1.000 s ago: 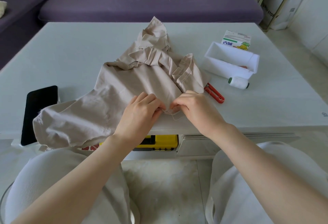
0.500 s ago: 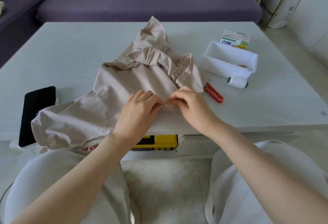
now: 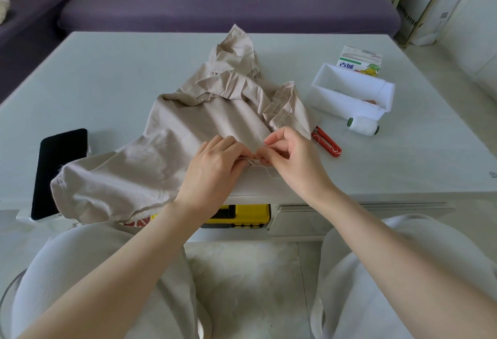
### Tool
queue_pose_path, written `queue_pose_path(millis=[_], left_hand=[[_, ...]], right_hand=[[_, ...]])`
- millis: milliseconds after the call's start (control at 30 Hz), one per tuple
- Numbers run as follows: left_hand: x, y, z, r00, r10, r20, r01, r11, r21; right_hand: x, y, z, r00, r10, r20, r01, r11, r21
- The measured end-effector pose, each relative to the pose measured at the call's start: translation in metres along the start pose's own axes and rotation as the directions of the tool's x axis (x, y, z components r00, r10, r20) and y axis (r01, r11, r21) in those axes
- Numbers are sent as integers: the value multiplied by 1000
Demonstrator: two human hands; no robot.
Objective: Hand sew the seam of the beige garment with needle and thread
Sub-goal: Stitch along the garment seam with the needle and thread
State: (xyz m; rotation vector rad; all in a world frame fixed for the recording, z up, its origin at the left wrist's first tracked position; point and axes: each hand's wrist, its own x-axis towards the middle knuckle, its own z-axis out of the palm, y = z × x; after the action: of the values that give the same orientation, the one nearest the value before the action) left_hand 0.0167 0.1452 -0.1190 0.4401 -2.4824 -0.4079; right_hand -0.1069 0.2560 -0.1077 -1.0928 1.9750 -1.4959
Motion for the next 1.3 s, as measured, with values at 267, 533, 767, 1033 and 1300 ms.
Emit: queue_pose_path(millis=[267,533,767,1033,1300], left_hand=[[2,-2,2,1000,-16,-20,16,1000,-19],[2,0,-3,999,-44,-19,43,998,-40],[2,1,-6,996,-93,-11,92,994,-54],[4,-1,-7,993,-113,20,114,991,-74],[6,-5,-7,990,-118,72,125,987,-101]], right_hand=[[-2,0,4,999,-25,-42,26,999,34],[-3,2,7,997,-66,26,67,997,-40],[0,10,6,968,-227,104,247,933,-261],[-3,10,3,869,-460,180,485,726,-488],[-3,5,2,792,-575,207,573,581,-578]])
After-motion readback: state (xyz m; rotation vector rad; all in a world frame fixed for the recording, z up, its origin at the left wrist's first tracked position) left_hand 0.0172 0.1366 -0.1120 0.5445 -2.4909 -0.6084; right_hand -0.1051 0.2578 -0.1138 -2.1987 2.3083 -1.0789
